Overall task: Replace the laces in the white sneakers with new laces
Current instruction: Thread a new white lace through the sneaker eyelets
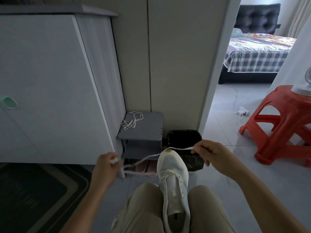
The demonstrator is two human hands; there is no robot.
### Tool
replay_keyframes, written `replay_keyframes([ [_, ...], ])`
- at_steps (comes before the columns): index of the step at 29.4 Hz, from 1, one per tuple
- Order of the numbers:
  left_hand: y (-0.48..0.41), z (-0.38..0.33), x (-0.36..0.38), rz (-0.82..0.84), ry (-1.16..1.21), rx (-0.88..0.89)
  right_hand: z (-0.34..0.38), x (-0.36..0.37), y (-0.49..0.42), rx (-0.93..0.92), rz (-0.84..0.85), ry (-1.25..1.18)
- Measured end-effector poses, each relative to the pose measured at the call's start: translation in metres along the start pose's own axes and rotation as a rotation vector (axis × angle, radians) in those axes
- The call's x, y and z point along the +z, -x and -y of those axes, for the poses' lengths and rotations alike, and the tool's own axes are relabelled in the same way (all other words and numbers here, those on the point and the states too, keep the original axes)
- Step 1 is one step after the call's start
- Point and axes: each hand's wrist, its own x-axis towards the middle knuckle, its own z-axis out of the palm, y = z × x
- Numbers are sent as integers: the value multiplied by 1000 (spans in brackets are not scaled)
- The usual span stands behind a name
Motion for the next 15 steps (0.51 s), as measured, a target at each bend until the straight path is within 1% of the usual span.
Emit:
replay_keyframes([
  [1, 11, -14, 6, 24, -16, 137, 8, 7, 0, -18, 50, 31],
  [2, 23, -31, 13, 129, 51, 256, 16, 16, 0, -46, 106, 65],
  [4, 44, -65, 28, 401, 199, 387, 29, 33, -1, -109, 194, 102],
  [5, 49, -74, 34, 445, 225, 433, 33, 37, -2, -122, 207, 102],
  [6, 48, -76, 37, 412, 227, 454, 34, 36, -3, -115, 207, 96],
  [8, 40, -70, 32, 282, 190, 474, 30, 29, -2, -54, 192, 72],
  [10, 33, -53, 25, 249, 111, 505, 20, 21, 3, 15, 179, 32],
  [12, 33, -35, 21, 238, 11, 520, 12, 22, 8, 54, 184, 44],
  [15, 35, -16, 19, 124, -184, 516, 5, 34, 13, 99, 193, 63],
])
